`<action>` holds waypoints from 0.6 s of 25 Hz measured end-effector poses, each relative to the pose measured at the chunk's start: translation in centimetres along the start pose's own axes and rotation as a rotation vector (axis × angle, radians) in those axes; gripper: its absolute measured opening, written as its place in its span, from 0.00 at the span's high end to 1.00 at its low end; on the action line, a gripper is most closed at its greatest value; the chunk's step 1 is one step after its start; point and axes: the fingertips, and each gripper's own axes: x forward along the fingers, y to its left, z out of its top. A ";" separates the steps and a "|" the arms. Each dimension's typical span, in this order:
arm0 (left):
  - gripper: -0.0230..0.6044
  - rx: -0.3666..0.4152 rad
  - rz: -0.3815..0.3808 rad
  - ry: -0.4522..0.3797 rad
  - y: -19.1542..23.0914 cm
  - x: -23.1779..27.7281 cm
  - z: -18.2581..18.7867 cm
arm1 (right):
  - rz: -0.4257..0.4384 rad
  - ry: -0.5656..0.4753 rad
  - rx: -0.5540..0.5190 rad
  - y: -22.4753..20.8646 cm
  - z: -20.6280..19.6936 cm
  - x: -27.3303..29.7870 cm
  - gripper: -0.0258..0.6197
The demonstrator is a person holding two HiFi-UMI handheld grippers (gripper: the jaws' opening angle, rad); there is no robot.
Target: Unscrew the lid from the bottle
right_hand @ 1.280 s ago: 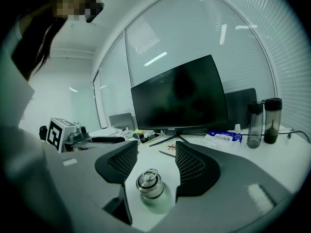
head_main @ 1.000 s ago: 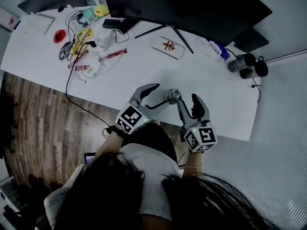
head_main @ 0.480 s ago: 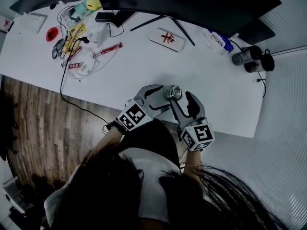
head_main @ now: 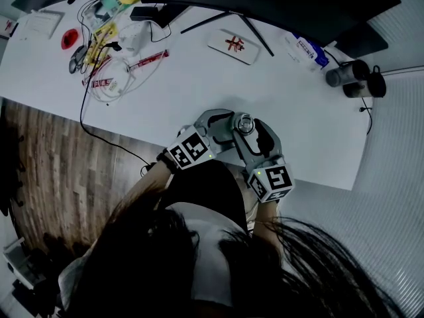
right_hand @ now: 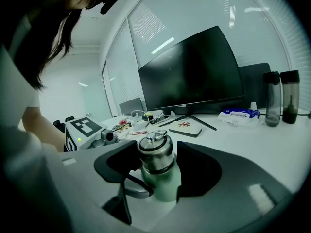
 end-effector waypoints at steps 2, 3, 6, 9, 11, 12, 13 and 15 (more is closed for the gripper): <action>0.39 0.000 0.000 0.002 0.1 0.2 0.1 | 0.013 -0.005 -0.017 0.1 0.1 0.1 0.60; 0.39 0.002 0.002 0.003 0.2 0.3 0.1 | 0.021 -0.005 -0.025 0.1 0.1 0.1 0.60; 0.39 0.014 -0.008 0.008 0.4 0.2 0.0 | 0.066 0.013 -0.049 0.2 0.0 0.0 0.60; 0.39 0.028 -0.047 0.031 0.4 0.2 -0.1 | 0.147 0.046 -0.081 0.4 0.0 0.1 0.60; 0.39 0.044 -0.095 0.058 0.3 0.2 -0.2 | 0.216 0.075 -0.101 0.5 -0.1 0.2 0.60; 0.39 0.055 -0.127 0.074 0.3 0.2 -0.2 | 0.253 0.091 -0.115 0.6 -0.1 0.2 0.60; 0.39 0.068 -0.161 0.091 0.3 0.1 -0.3 | 0.291 0.106 -0.134 0.8 -0.1 0.2 0.60; 0.39 0.098 -0.232 0.124 0.3 0.0 -0.4 | 0.371 0.137 -0.183 1.1 -0.2 0.3 0.60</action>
